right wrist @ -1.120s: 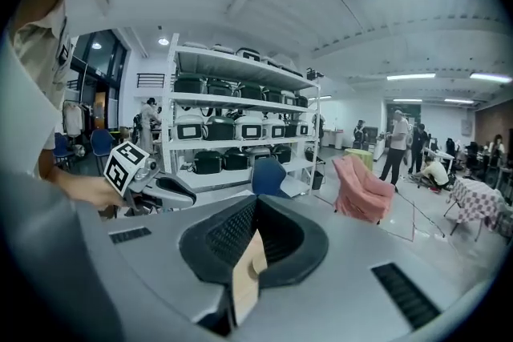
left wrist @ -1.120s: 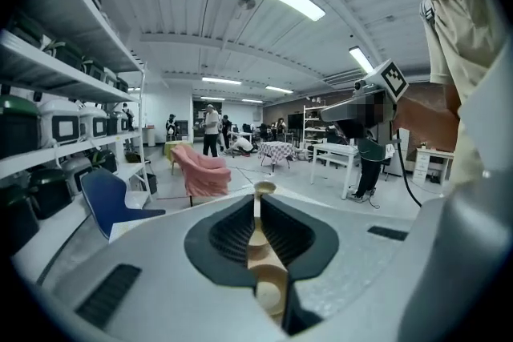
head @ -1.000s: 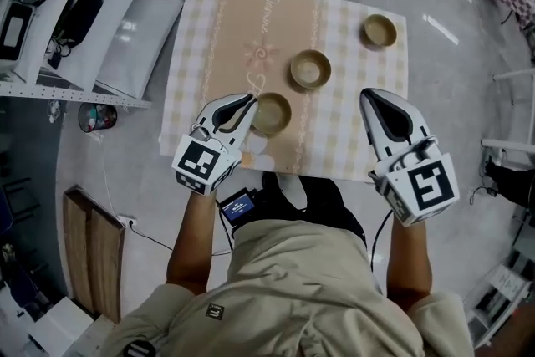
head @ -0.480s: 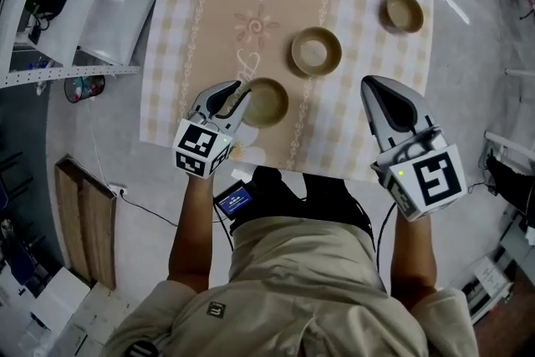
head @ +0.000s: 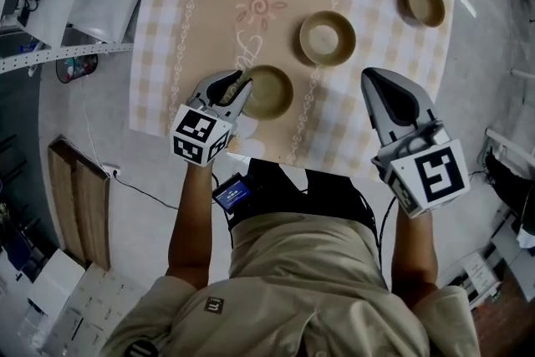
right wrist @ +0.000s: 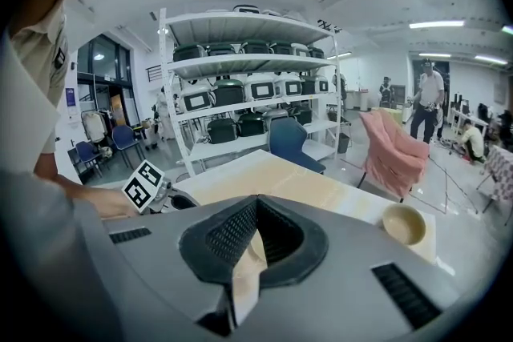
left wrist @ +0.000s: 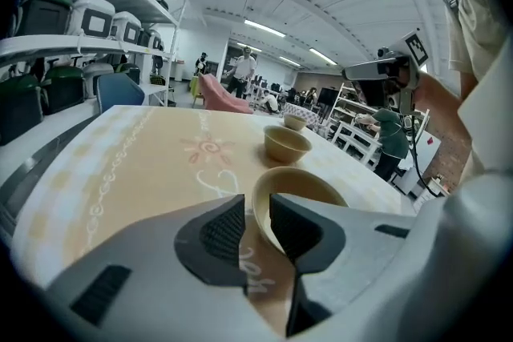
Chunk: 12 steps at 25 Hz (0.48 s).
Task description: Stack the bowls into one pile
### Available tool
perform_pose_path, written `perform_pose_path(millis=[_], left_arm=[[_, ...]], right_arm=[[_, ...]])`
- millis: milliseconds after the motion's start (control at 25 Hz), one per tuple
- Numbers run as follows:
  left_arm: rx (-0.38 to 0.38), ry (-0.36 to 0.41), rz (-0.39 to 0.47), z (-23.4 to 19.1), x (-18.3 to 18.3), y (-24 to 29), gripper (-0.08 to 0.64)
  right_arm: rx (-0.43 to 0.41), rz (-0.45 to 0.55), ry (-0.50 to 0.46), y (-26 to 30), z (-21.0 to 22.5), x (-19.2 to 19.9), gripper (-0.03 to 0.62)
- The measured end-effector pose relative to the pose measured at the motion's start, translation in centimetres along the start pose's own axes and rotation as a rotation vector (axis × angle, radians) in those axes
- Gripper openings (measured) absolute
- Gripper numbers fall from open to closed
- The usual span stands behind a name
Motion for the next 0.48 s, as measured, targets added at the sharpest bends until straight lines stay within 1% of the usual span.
perform_pose_path(millis=[160, 240, 360, 480], left_arm=[[-0.014, -0.005, -0.042, -0.4, 0.6, 0.4, 0.080], [-0.024, -0.006, -0.058, -0.7, 0.7, 0.5, 0.052], [-0.016, -0.045, -0.050, -0.7, 0.1, 0.2, 0.024], [-0.030, -0.035, -0.034, -0.4, -1.5, -0.6, 0.020]], right_arm=[[-0.004, -0.007, -0.001, 0.4, -0.1, 0.1, 0.003], [0.000, -0.005, 0.001, 0.4, -0.1, 0.0, 0.003], [0.003, 0.004, 0.005, 0.4, -0.1, -0.3, 0.003], [0.009, 0.017, 0.011, 0.2, -0.1, -0.8, 0.003]])
Point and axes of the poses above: the fingertips, and each gripper's own axes: y forward along the fingers, z to its right, x out of its underside, the point moved 9 cm from there along -y, backward along the fingers, and after that the axes turned 3 degrees about -y, right-handed, at the moved point
